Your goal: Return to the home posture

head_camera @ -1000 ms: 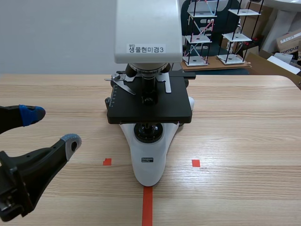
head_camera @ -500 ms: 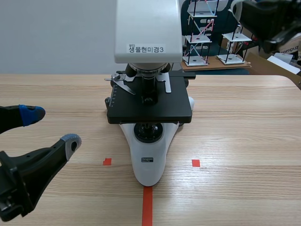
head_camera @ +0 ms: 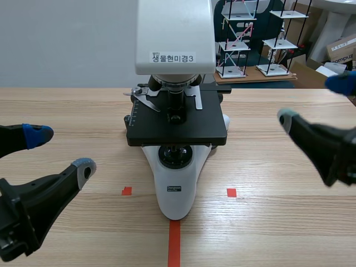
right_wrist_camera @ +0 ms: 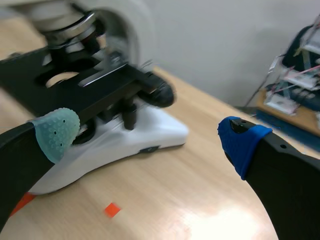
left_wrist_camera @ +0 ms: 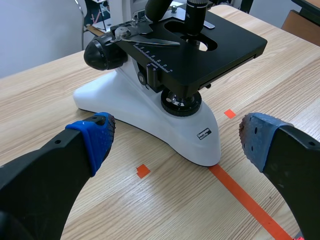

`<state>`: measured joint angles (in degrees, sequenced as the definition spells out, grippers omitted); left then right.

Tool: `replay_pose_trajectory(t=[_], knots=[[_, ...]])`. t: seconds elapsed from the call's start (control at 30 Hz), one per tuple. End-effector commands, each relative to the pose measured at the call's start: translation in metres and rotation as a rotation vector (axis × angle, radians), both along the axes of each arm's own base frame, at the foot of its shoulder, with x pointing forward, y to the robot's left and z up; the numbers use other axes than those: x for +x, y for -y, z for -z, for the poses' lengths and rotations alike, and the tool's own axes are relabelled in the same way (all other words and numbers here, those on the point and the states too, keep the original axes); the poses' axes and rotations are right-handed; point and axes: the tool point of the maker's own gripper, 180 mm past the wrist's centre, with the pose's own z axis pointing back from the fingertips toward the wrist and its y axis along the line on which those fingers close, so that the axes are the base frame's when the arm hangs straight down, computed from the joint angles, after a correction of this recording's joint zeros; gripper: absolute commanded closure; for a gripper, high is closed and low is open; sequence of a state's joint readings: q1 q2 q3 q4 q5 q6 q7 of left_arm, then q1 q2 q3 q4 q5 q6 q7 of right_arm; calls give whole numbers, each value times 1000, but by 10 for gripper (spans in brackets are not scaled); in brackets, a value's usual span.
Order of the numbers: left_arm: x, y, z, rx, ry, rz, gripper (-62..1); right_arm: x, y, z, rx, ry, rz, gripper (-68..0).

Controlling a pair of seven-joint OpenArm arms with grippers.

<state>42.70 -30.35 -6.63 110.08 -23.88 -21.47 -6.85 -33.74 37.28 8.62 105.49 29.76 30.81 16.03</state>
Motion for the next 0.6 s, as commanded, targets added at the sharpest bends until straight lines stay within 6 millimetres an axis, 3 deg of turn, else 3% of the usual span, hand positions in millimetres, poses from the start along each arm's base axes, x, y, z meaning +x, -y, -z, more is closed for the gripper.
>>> replay_pose_trajectory(t=[0.0, 0.13, 0.33, 0.57], knots=[[0, 0, -4, -9, 11, 1, -527, -6, -6, 0, 12, 7, -23, -625], [0, 0, -4, -9, 11, 1, -527, -26, -12, 20, -19, -23, -36, -633], [0, 0, -4, -9, 11, 1, -527, -48, -19, 33, -46, -24, -63, -633], [0, 0, -4, -10, 12, 1, -527, -54, -23, 29, -2, -2, -63, -633]])
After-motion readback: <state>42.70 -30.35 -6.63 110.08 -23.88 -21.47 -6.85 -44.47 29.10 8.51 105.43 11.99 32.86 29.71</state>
